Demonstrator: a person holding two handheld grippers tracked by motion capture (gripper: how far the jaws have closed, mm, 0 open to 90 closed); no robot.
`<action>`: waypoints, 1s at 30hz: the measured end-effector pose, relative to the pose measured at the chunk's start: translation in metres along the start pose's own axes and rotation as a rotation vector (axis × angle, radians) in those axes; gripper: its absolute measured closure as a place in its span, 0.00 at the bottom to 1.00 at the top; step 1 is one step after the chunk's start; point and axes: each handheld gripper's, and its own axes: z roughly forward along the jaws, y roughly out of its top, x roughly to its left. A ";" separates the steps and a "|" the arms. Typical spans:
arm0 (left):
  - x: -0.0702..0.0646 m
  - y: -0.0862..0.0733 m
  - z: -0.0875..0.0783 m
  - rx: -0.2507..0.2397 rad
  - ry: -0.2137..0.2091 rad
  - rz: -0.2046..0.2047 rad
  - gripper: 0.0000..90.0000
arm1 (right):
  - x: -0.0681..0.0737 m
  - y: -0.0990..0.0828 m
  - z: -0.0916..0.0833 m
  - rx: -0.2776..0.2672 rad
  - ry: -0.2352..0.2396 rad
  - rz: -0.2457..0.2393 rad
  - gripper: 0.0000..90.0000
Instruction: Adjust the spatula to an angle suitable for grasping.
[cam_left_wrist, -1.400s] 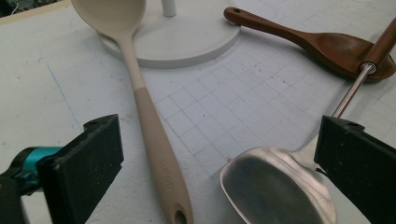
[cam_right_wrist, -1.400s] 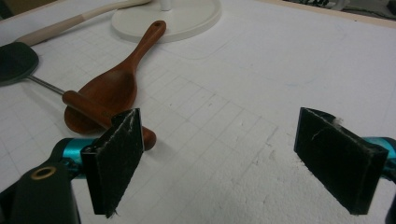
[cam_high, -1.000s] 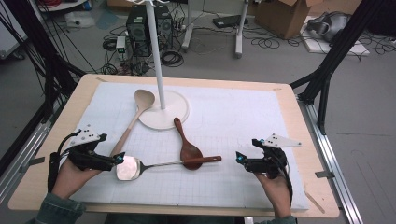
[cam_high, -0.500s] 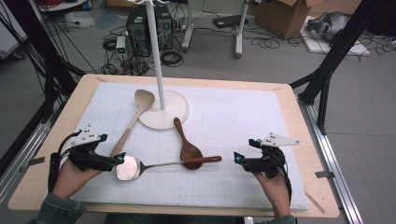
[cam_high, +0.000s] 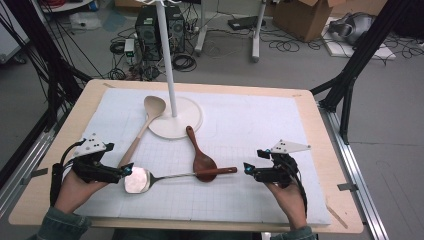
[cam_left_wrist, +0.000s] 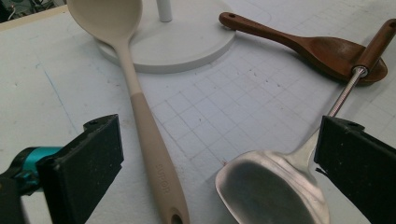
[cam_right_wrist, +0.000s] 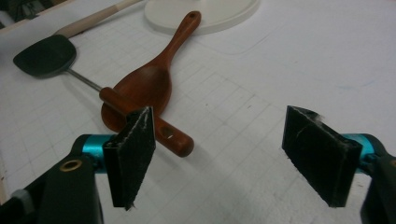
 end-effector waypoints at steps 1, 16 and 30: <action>0.000 0.000 0.000 0.003 -0.002 0.000 0.02 | 0.001 -0.001 0.004 0.020 0.009 -0.009 0.30; -0.002 0.000 0.003 0.011 -0.012 0.011 0.02 | 0.005 -0.006 0.033 0.140 0.089 -0.052 0.46; -0.005 0.001 0.006 0.017 -0.025 0.016 0.02 | 0.009 -0.008 0.055 0.220 0.148 -0.114 0.59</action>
